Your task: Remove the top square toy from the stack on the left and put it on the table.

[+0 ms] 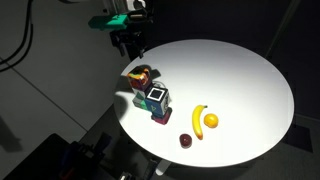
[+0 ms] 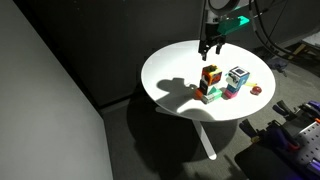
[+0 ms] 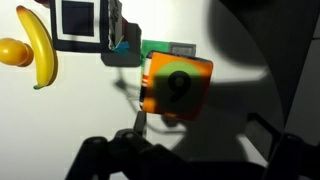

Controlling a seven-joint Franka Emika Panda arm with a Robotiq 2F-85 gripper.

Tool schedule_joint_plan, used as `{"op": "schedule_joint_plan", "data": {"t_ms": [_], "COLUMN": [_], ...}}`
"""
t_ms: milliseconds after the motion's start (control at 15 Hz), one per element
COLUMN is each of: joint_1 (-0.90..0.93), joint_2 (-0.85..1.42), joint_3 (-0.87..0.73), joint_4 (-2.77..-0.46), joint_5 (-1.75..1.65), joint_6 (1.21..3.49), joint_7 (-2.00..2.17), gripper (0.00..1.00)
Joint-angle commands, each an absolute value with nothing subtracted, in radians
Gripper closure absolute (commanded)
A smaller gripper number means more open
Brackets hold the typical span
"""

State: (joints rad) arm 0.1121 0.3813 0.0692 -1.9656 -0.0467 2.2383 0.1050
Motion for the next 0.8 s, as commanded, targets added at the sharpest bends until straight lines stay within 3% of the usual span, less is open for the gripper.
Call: {"op": "schedule_joint_plan", "data": {"t_ms": [0,733], "joint_1": [0.130,0.175], "joint_2": [0.415,0.447], "joint_3": [0.051,0.010], "joint_4": [-1.962,-2.019], "joint_5": [-0.078,-0.109], "joint_6": [2.294,2.415], "joint_7": [0.139,0.223], "gripper": [0.00,0.00]}}
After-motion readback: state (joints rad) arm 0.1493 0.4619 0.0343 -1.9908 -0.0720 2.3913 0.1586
